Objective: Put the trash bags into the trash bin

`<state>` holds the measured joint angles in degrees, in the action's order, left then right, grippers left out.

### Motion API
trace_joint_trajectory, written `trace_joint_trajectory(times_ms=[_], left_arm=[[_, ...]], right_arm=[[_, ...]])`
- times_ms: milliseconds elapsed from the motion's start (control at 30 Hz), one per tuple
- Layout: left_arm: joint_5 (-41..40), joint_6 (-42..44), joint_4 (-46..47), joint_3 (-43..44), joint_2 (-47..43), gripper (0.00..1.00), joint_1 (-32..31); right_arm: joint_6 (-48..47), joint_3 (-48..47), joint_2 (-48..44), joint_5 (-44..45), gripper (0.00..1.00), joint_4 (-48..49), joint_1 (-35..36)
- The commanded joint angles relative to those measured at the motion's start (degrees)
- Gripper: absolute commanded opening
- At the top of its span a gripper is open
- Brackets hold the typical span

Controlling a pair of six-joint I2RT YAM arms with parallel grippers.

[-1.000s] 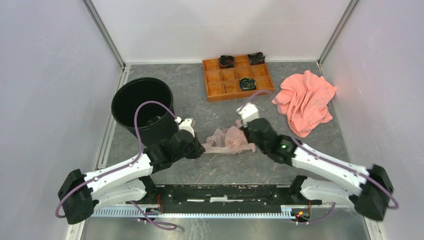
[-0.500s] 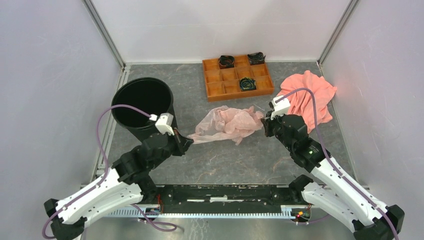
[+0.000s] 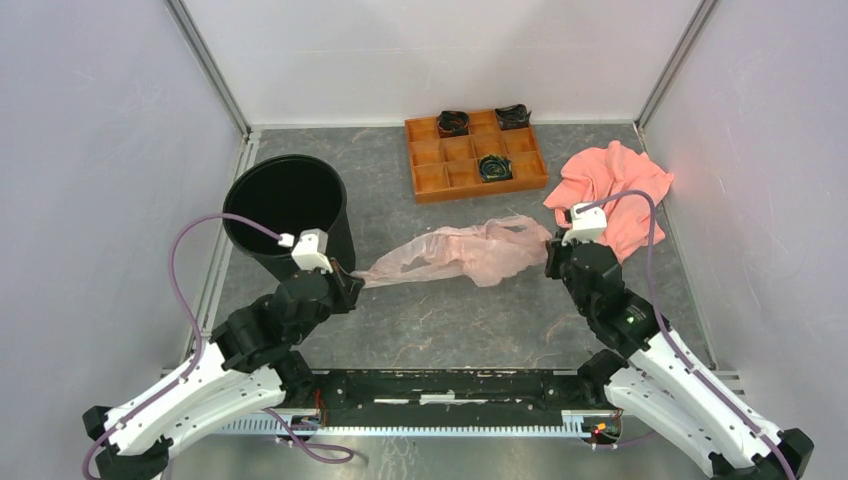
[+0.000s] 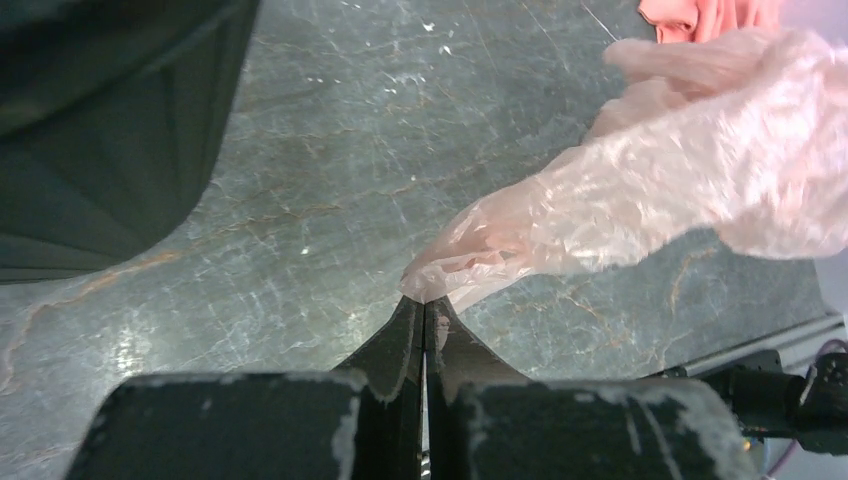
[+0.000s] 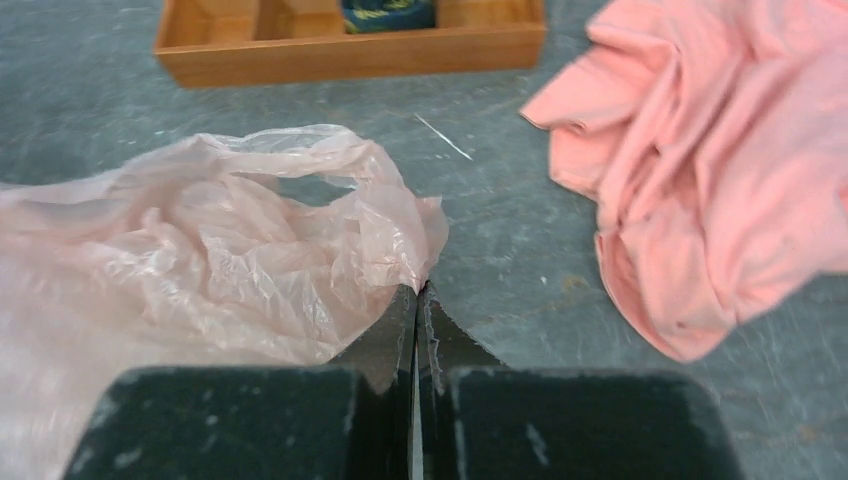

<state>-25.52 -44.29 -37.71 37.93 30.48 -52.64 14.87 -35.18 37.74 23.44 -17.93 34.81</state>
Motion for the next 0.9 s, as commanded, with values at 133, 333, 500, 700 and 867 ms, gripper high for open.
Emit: trace_joint_trajectory(times_ms=[133,333,500,700,867], left_arm=[[-3.3,-0.9,-1.3,2.0,-4.2,0.02,0.0],[2.5,2.2,2.3,1.8,-3.4,0.02,0.0],[6.5,2.3,5.8,1.4,-0.4,0.02,0.0],[6.3,1.3,5.8,3.1,3.5,0.02,0.0],[6.5,0.9,5.8,5.0,5.0,0.02,0.0]], right_arm=[[6.7,9.7,1.4,9.3,0.00,2.4,-0.6],[-4.4,5.4,10.3,3.3,0.20,3.3,-0.9],[-10.5,-10.8,22.6,-0.8,0.58,-9.2,-1.1],[-14.3,-18.2,15.4,-10.7,0.89,-15.2,3.3],[-11.7,-18.5,14.4,-6.4,0.95,-16.7,26.7]])
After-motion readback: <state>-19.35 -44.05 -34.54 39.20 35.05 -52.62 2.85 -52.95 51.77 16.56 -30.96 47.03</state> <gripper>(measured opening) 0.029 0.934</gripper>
